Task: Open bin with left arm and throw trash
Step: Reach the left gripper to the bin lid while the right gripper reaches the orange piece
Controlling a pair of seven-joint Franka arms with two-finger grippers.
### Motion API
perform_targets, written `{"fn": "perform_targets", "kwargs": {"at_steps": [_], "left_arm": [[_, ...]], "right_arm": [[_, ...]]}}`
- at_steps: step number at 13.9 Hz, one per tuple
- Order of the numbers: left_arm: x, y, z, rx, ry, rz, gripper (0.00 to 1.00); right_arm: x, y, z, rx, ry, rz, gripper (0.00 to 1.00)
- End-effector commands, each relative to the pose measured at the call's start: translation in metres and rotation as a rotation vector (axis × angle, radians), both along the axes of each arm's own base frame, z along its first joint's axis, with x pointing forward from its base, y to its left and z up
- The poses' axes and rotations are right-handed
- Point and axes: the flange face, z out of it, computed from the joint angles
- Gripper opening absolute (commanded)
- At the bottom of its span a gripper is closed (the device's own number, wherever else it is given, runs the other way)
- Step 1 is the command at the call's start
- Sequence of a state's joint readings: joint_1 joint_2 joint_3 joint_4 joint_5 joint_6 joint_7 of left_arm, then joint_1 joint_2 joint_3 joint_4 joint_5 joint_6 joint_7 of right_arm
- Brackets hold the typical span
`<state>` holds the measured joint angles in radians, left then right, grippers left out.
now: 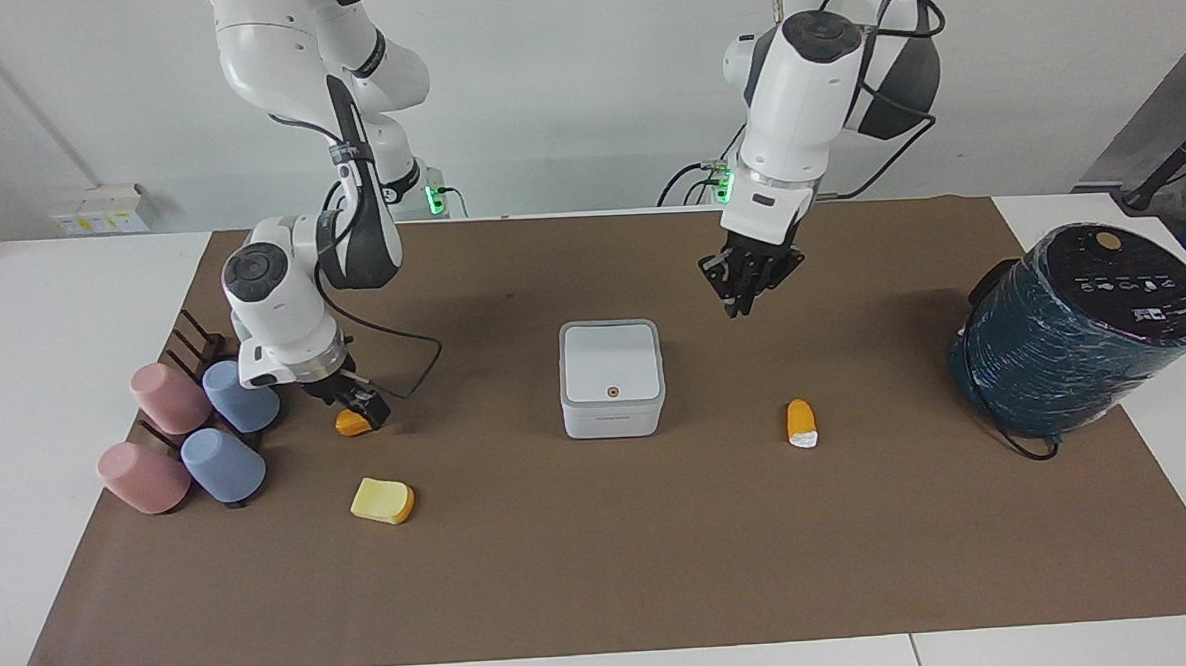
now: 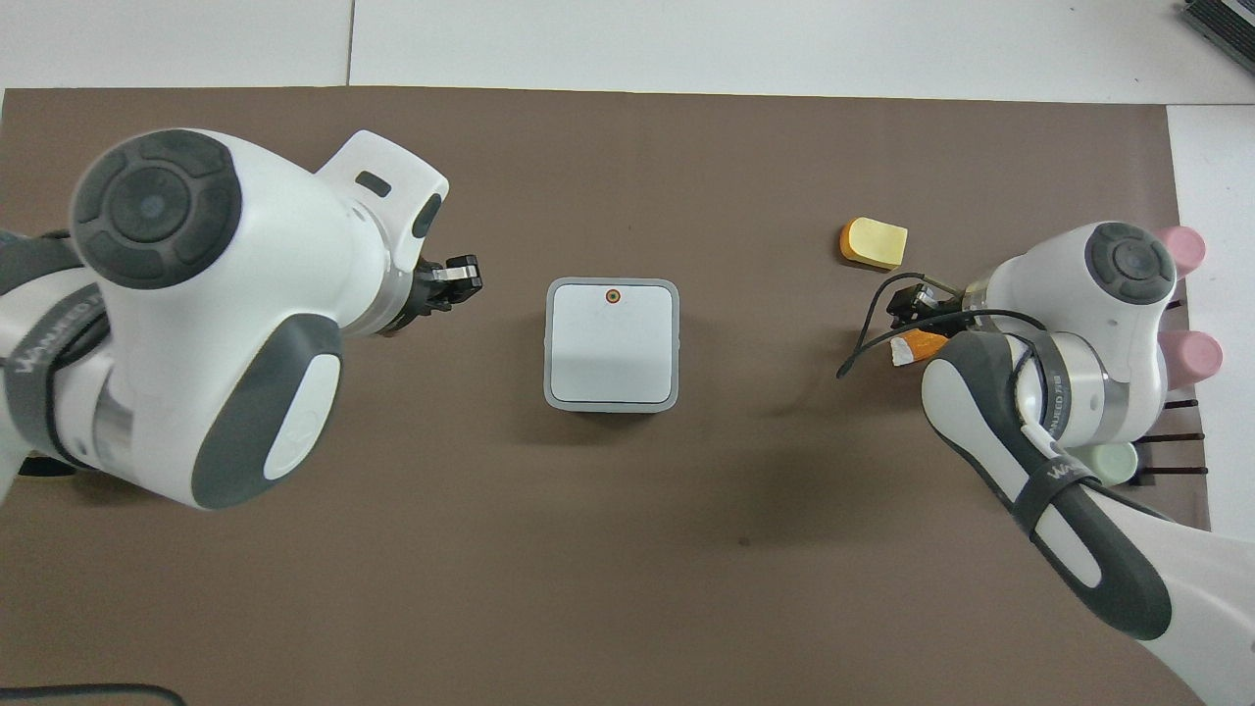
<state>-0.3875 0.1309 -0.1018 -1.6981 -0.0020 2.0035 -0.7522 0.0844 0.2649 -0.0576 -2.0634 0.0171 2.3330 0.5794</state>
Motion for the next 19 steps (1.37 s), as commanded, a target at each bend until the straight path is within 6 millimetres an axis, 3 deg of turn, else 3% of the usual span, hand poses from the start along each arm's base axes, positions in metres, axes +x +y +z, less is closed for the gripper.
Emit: {"fn": "perform_targets", "kwargs": {"at_steps": [1, 2, 3, 4, 8, 15, 19], "left_arm": [[0.003, -0.023, -0.011, -0.075, -0.031, 0.15, 0.15], [0.003, -0.031, -0.014, -0.103, -0.047, 0.197, 0.14], [0.002, -0.035, -0.015, -0.132, -0.063, 0.242, 0.13], [0.003, -0.04, -0.016, -0.157, -0.079, 0.275, 0.12], [-0.004, -0.056, -0.032, -0.217, -0.093, 0.367, 0.05], [-0.015, -0.071, -0.051, -0.288, -0.107, 0.422, 0.0], [-0.015, -0.093, -0.085, -0.303, -0.094, 0.438, 0.0]], "right_arm": [[-0.008, -0.001, -0.013, 0.014, -0.026, -0.019, 0.87], [-0.008, -0.001, -0.013, 0.014, -0.026, -0.019, 0.65], [-0.007, -0.001, -0.012, 0.014, -0.027, -0.016, 0.1], [-0.005, -0.001, -0.011, 0.014, -0.027, -0.017, 0.0], [-0.001, 0.0, 0.0, 0.014, -0.014, 0.021, 0.0], [0.017, 0.01, 0.094, 0.02, -0.018, 0.084, 0.0], [0.004, 0.03, 0.144, 0.03, -0.073, 0.124, 0.0]]}}
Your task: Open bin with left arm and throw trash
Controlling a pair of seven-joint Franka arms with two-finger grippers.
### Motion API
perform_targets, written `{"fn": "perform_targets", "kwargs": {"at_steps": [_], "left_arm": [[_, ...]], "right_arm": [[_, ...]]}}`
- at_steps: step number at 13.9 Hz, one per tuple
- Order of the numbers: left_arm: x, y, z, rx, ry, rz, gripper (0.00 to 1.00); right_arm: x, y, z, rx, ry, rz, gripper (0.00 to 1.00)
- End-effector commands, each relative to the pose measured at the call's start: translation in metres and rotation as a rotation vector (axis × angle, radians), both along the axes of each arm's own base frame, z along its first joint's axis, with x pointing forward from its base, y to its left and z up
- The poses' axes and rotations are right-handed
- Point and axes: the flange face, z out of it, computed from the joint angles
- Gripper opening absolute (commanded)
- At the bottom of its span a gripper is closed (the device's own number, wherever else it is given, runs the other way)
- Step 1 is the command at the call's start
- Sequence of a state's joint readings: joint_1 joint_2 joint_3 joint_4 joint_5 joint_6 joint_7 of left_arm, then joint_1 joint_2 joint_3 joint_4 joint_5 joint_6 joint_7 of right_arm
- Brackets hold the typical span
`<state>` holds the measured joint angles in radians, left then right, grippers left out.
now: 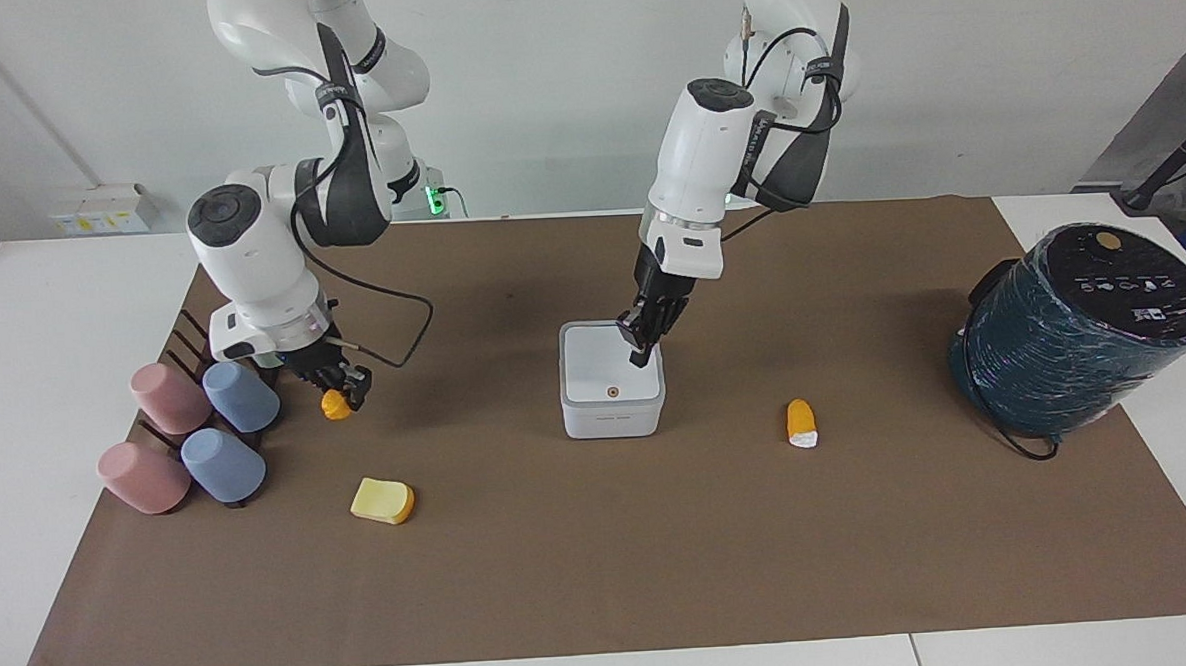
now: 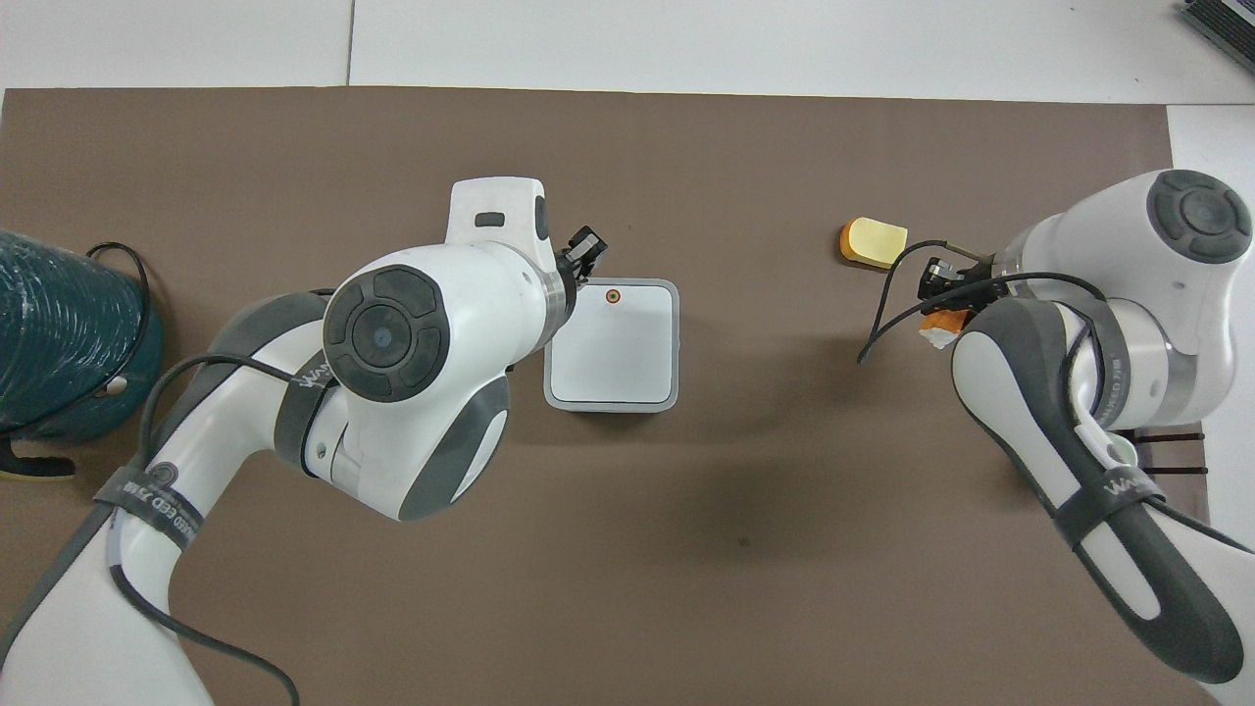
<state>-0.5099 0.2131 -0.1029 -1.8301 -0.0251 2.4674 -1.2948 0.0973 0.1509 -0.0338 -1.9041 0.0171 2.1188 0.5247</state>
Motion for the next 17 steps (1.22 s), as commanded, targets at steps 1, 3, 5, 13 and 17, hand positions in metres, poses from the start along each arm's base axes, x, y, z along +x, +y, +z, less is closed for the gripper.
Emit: {"fn": "perform_targets", "kwargs": {"at_steps": [1, 3, 5, 13, 17], "left_arm": [[-0.003, -0.014, -0.021, -0.027, 0.0, 0.014, 0.0], [-0.003, -0.015, -0.023, -0.026, 0.002, 0.014, 0.0], [-0.003, -0.016, -0.028, -0.024, 0.006, 0.013, 0.0], [-0.001, -0.024, -0.061, -0.012, 0.028, 0.006, 0.0], [0.0, -0.025, -0.073, 0.0, 0.042, 0.001, 0.0]], "right_arm": [[-0.016, 0.009, 0.038, 0.018, -0.021, 0.035, 0.0], [-0.026, 0.014, 0.066, 0.021, -0.021, 0.046, 0.0], [-0.032, 0.013, 0.087, 0.021, -0.009, 0.046, 0.0], [-0.046, 0.061, 0.121, 0.051, -0.046, 0.115, 0.0], [-0.044, 0.072, 0.121, 0.098, -0.071, 0.106, 0.0]]}}
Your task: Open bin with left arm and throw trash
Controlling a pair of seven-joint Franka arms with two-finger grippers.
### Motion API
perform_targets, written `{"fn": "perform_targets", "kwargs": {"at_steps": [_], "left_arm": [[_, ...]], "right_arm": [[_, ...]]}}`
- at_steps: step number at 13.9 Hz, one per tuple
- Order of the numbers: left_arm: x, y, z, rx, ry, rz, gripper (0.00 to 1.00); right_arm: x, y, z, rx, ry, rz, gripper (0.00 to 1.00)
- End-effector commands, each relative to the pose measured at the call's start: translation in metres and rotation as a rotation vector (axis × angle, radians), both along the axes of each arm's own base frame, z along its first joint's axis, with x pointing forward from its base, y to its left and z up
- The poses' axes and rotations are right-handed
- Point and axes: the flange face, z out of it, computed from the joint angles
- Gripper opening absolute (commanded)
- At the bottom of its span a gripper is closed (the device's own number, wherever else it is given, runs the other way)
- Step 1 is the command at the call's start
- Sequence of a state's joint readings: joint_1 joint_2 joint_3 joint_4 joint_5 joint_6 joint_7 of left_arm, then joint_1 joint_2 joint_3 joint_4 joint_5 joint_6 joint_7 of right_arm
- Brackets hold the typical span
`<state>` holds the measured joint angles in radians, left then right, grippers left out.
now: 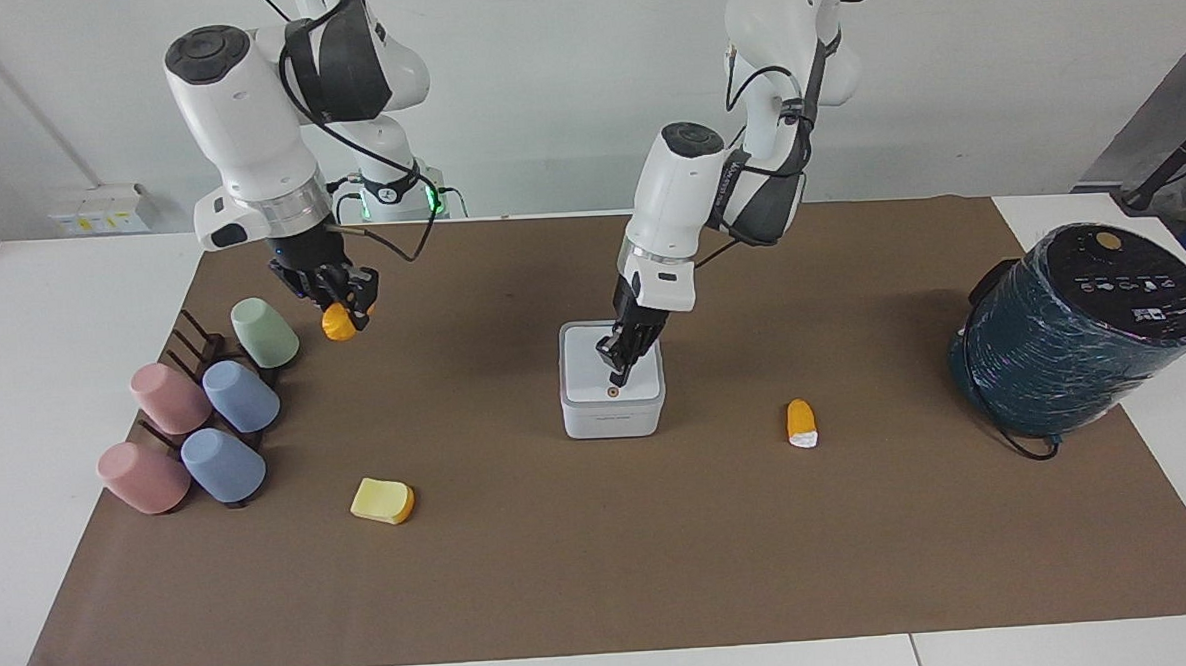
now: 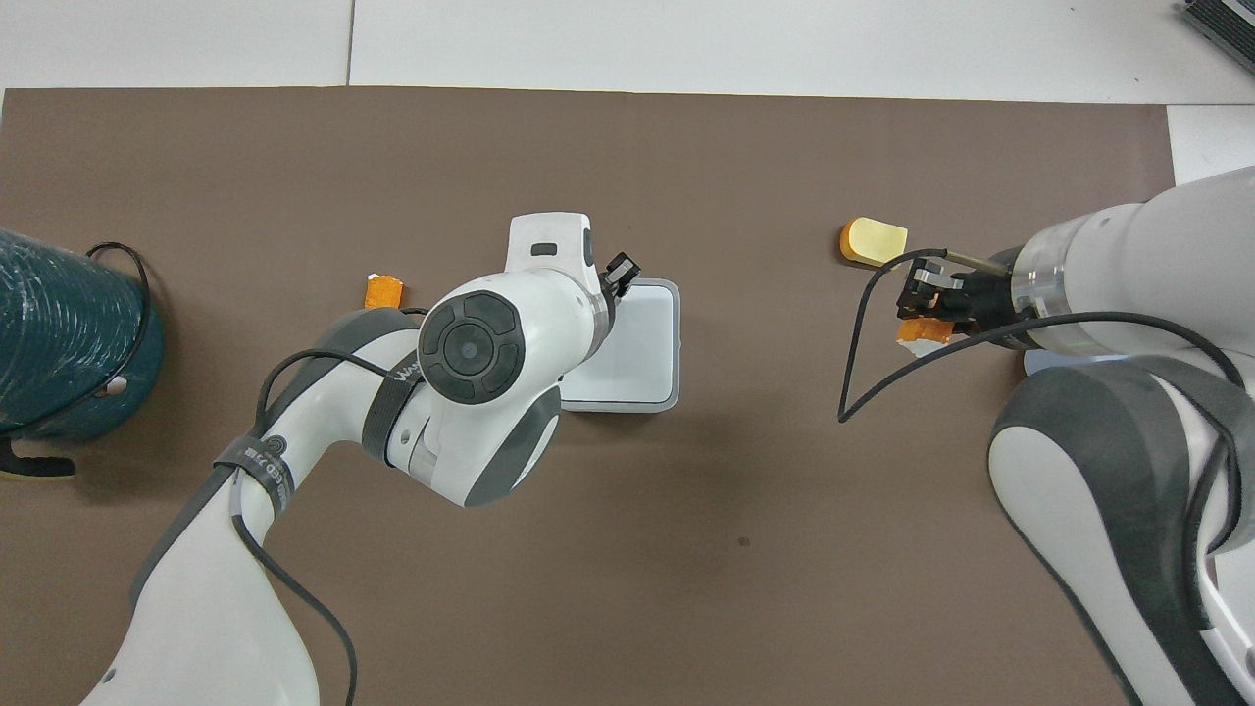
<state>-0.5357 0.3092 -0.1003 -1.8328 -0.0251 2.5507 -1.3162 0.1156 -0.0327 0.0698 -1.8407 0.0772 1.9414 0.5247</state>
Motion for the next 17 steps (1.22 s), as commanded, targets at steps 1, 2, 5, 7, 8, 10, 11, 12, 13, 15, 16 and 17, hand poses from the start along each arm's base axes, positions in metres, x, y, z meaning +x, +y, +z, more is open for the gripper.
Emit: {"fn": "perform_targets", "kwargs": {"at_steps": [1, 2, 5, 7, 8, 10, 11, 12, 13, 15, 16, 17], "left_arm": [[-0.004, -0.006, -0.022, 0.006, 0.022, -0.001, 0.0], [-0.003, -0.005, -0.023, 0.008, 0.022, -0.001, 0.0], [-0.003, -0.006, -0.028, 0.019, 0.031, -0.007, 0.0], [0.005, -0.007, -0.01, 0.018, 0.024, -0.007, 0.0], [0.012, -0.006, 0.002, 0.03, 0.034, -0.007, 0.0], [0.025, -0.002, 0.034, 0.057, 0.062, -0.009, 0.0], [0.03, 0.005, 0.047, 0.078, 0.087, -0.007, 0.0], [0.032, 0.012, 0.061, 0.1, 0.108, -0.015, 0.0], [0.033, 0.019, 0.074, 0.123, 0.133, -0.035, 0.0], [0.036, 0.038, 0.098, 0.174, 0.184, -0.089, 0.0], [0.037, 0.049, 0.105, 0.201, 0.215, -0.121, 0.0], [0.038, 0.06, 0.109, 0.229, 0.246, -0.163, 0.0]], "right_arm": [[0.0, 0.003, 0.0, 0.028, -0.006, 0.001, 0.0], [-0.001, 0.008, -0.001, 0.029, -0.004, 0.01, 0.0], [-0.002, 0.009, -0.002, 0.028, 0.002, 0.012, 0.0], [-0.003, 0.011, 0.001, 0.028, 0.003, 0.015, 0.0], [-0.002, 0.011, 0.002, 0.027, 0.0, 0.018, 0.0], [-0.002, 0.009, 0.004, 0.027, -0.002, 0.02, 0.0], [-0.002, 0.009, 0.004, 0.027, -0.002, 0.02, 0.0], [-0.003, 0.01, 0.004, 0.027, -0.002, 0.021, 0.0], [-0.002, 0.009, 0.005, 0.027, -0.004, 0.02, 0.0], [-0.004, 0.024, 0.006, 0.033, -0.017, 0.037, 0.0], [-0.003, 0.029, 0.006, 0.046, -0.034, 0.04, 0.0], [0.001, 0.04, 0.006, 0.085, -0.065, 0.04, 0.0]]}}
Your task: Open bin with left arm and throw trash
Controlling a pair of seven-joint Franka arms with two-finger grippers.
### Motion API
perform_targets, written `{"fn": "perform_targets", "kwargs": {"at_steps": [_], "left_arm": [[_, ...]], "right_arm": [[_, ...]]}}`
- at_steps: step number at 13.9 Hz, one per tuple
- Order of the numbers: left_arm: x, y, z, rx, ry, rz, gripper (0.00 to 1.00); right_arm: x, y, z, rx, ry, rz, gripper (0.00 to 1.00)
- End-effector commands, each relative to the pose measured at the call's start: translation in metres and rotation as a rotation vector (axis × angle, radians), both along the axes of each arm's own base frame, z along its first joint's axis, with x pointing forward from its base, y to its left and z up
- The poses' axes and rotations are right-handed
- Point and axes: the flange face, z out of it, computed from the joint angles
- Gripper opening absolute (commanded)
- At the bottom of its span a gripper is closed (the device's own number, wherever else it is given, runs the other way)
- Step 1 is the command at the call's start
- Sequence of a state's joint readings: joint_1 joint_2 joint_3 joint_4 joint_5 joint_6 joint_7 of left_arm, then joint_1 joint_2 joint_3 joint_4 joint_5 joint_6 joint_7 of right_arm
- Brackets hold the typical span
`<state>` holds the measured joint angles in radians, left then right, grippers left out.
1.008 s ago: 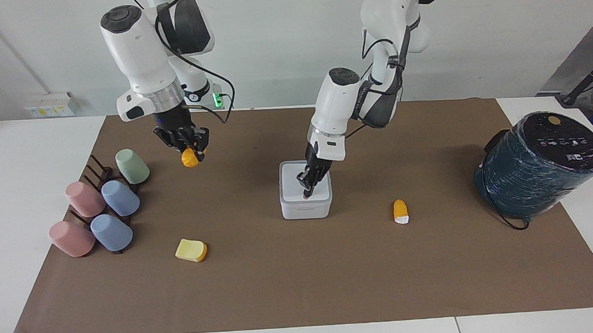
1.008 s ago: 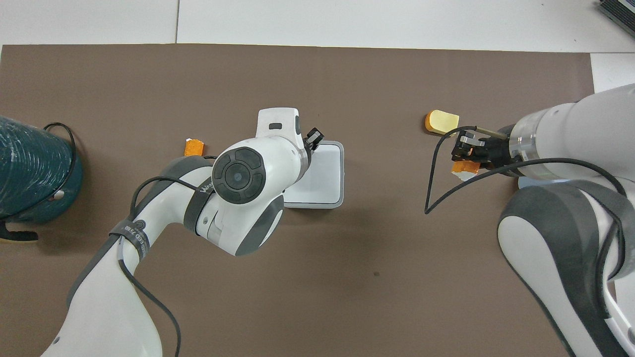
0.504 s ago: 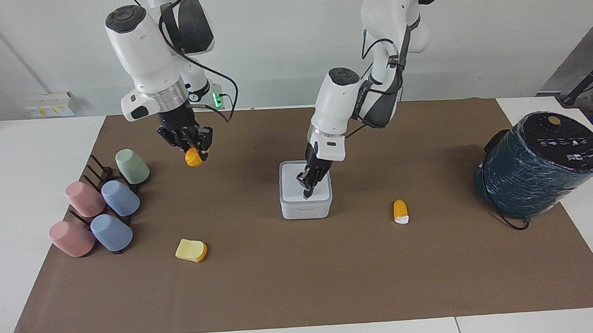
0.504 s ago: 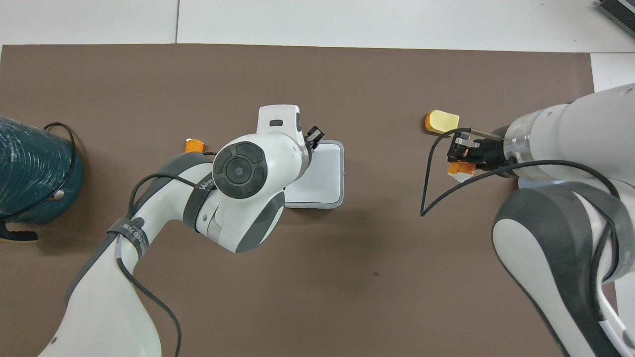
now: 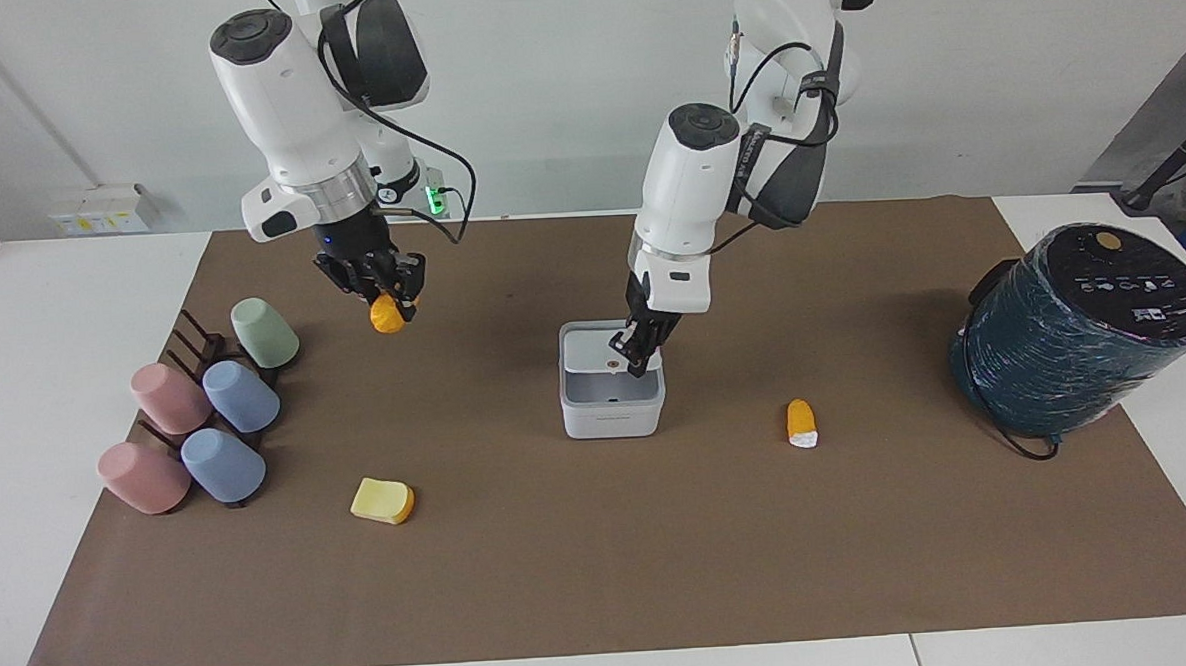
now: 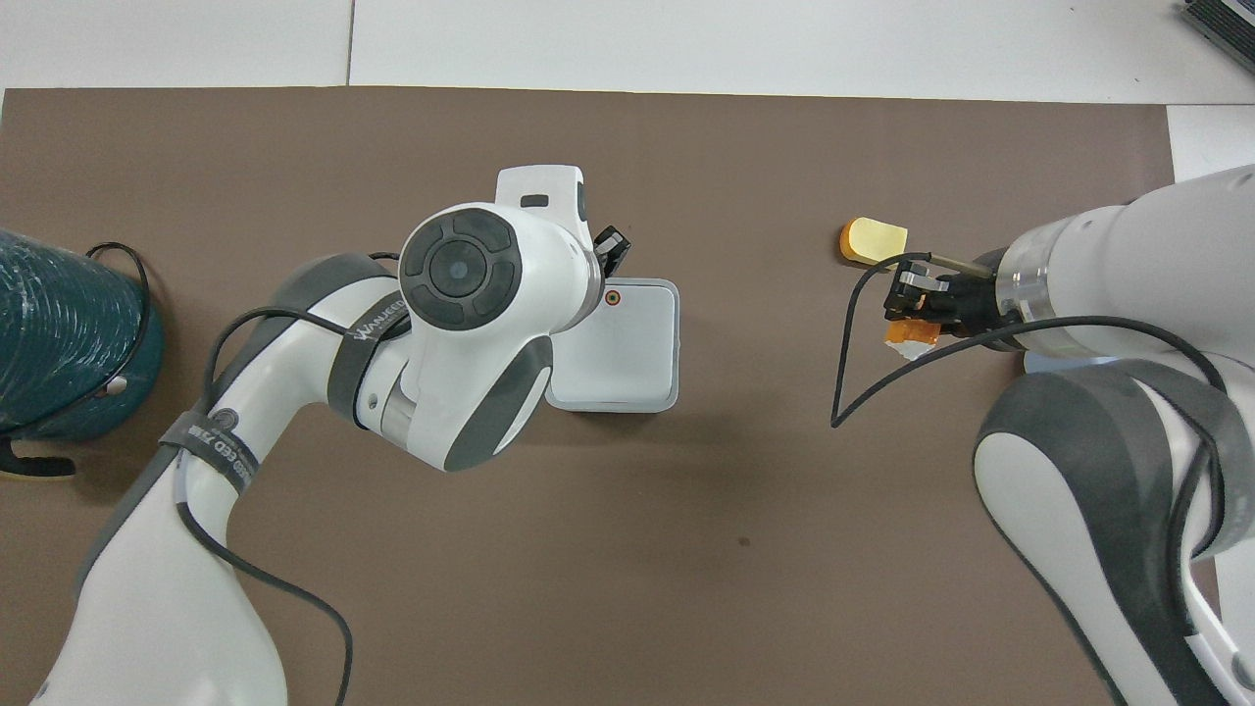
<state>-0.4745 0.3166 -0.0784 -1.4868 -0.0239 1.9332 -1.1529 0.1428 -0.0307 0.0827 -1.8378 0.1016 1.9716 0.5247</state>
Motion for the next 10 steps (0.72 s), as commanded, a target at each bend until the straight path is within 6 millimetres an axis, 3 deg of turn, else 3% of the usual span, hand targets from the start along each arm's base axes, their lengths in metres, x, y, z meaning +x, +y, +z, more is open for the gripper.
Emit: {"fn": "perform_targets", "kwargs": {"at_steps": [1, 2, 5, 6, 7, 10], "left_arm": [[0.005, 0.027, 0.014, 0.057, 0.076, -0.107, 0.0], [0.005, 0.034, 0.011, 0.074, 0.097, -0.158, 0.0], [0.023, 0.074, 0.015, 0.079, 0.088, -0.255, 0.0], [0.027, 0.086, 0.017, 0.08, 0.081, -0.294, 0.12], [0.035, 0.104, 0.016, 0.081, 0.076, -0.325, 0.38], [0.052, 0.148, 0.015, 0.083, 0.052, -0.456, 0.72]], "right_arm": [[0.007, 0.025, -0.004, 0.078, -0.048, 0.007, 0.0], [0.012, 0.032, -0.012, 0.085, -0.06, 0.006, 0.0], [0.026, 0.08, -0.038, 0.121, -0.104, -0.006, 0.0], [0.032, 0.097, -0.043, 0.126, -0.103, 0.016, 0.0], [0.038, 0.119, -0.051, 0.131, -0.099, 0.04, 0.0], [0.045, 0.159, -0.069, 0.134, -0.084, 0.091, 0.0]]}}
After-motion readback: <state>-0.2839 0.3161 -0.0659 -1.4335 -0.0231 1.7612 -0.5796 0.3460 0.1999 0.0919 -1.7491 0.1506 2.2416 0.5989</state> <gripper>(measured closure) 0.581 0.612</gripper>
